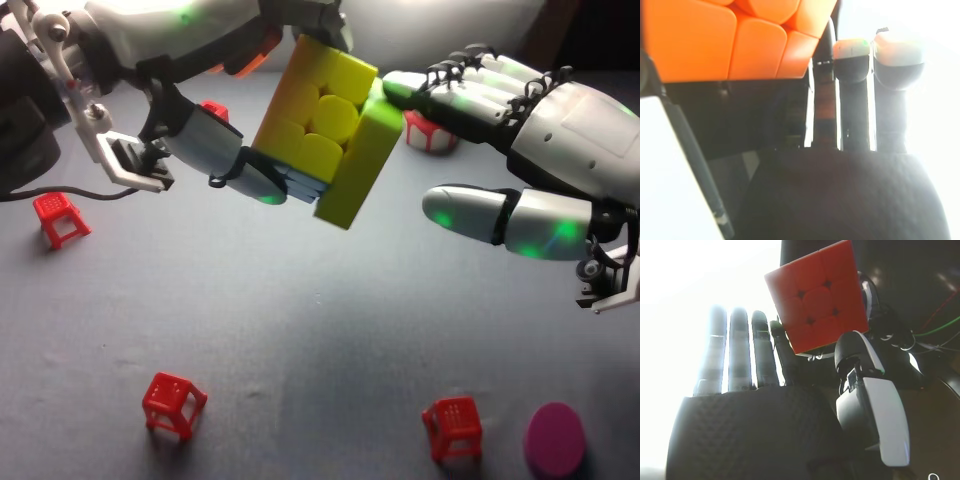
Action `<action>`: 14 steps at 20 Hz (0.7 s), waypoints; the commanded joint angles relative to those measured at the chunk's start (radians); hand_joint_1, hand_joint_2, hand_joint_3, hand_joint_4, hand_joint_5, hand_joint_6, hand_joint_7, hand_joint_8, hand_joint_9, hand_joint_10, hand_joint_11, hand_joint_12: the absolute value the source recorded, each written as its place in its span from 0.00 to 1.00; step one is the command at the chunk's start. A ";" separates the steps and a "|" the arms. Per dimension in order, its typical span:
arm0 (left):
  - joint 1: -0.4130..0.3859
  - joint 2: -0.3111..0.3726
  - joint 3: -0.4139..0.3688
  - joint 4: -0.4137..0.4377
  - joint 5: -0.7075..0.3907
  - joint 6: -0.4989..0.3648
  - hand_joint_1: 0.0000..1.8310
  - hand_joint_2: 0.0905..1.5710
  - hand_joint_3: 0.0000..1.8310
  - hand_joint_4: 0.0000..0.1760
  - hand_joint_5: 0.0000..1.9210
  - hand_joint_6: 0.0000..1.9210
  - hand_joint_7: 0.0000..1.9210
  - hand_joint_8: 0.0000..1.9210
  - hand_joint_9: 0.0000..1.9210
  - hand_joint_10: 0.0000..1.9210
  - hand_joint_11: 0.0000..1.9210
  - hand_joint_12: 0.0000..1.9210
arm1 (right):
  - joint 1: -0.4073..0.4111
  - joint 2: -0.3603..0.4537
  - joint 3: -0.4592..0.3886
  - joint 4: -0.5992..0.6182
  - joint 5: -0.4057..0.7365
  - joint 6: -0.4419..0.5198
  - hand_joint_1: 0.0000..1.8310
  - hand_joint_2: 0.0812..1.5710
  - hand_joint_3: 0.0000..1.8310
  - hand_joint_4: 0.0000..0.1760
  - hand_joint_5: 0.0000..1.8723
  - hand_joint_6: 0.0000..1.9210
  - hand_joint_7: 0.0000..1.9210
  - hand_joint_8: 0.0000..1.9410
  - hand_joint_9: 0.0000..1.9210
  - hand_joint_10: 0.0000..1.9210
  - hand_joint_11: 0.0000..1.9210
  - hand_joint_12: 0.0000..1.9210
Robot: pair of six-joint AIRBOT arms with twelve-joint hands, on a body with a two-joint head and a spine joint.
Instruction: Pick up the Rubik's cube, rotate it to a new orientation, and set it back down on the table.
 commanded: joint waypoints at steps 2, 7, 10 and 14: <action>-0.010 -0.001 0.002 -0.076 -0.154 -0.011 0.73 0.44 0.61 0.20 0.39 1.00 0.41 0.94 0.46 1.00 0.56 1.00 | 0.012 0.006 -0.022 -0.028 0.158 0.010 0.00 0.84 0.00 0.00 0.06 0.04 0.13 0.01 0.00 0.39 0.00 0.61; -0.007 -0.003 0.004 -0.088 -0.155 -0.008 0.73 0.47 0.58 0.34 0.35 1.00 0.39 0.95 0.38 1.00 0.47 1.00 | 0.005 0.007 -0.048 -0.056 0.182 0.010 0.00 0.84 0.00 0.00 0.04 0.10 0.08 0.01 0.00 0.27 0.00 0.34; -0.007 -0.003 0.005 -0.094 -0.157 -0.004 0.74 0.43 0.63 0.51 0.39 1.00 0.41 0.95 0.48 1.00 0.57 1.00 | 0.004 0.003 -0.055 -0.079 0.183 0.010 0.00 0.84 0.00 0.00 0.00 0.11 0.07 0.01 0.00 0.29 0.00 0.28; -0.007 -0.003 0.005 -0.102 -0.160 -0.002 0.73 0.46 0.54 0.33 0.35 1.00 0.41 0.89 0.42 1.00 0.51 1.00 | -0.018 -0.011 -0.059 -0.100 0.182 0.010 0.02 0.84 0.00 0.00 0.00 0.18 0.08 0.01 0.00 0.35 0.00 0.67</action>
